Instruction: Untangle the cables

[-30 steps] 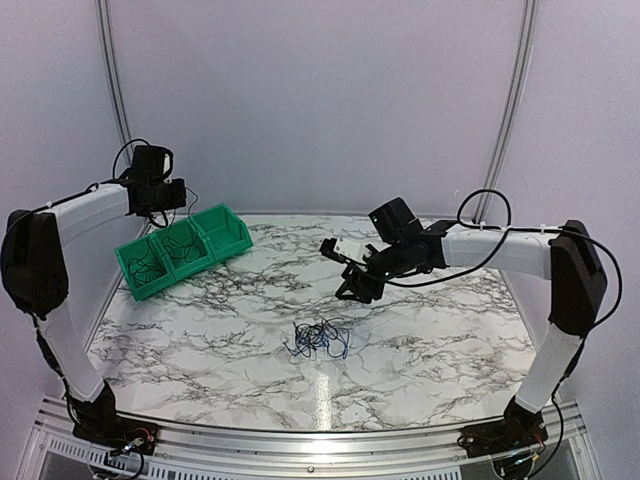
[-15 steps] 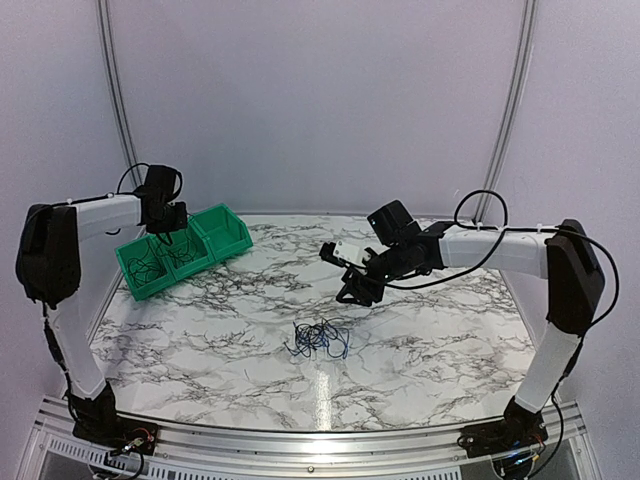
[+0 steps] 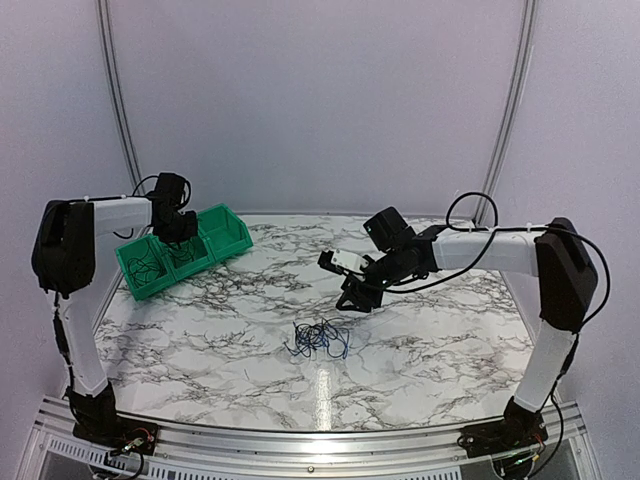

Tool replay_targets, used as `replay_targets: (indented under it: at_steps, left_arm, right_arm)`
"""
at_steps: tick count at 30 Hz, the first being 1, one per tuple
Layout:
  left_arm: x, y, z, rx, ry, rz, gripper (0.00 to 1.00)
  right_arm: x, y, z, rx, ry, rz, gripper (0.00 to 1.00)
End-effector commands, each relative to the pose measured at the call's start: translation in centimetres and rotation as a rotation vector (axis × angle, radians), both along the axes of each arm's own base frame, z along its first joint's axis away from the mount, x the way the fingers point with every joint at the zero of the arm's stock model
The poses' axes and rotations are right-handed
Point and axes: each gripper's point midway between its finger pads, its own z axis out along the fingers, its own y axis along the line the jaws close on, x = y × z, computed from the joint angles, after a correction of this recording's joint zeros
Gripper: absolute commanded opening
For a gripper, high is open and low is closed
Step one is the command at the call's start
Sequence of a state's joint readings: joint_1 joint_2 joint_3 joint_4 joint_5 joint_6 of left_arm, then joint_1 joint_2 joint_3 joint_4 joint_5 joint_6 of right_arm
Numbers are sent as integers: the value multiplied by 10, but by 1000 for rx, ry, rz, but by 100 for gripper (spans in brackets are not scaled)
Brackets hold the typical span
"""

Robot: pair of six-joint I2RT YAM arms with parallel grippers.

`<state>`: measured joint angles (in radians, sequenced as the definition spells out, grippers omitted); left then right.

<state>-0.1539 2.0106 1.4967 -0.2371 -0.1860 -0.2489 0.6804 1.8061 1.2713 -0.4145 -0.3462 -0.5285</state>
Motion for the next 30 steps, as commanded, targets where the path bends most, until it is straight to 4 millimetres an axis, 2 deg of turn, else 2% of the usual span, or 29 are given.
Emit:
replay_targets:
  at_steps: [1,5,12,16,22,30]
  left_arm:
    - [4,-21,20,-123,-28,-62,0]
    - [1,-26,43,-179,-108,-73,0]
    - [-4,11,18,-151,-48,23,0]
    - [-14,33,18,-69,-9,81,0]
    - [-26,36,33,-53,47,88,0]
    - [-39,40,21,-4,186,76,0]
  right_arm:
    - [3,4,3,7,7,15,57]
    - [3,4,4,8,5,15,57]
    - [2,4,5,11,11,16,58]
    - [3,3,5,8,5,14,58]
    - [3,3,1,0,11,15,58]
    - [3,3,0,-5,13,15,58]
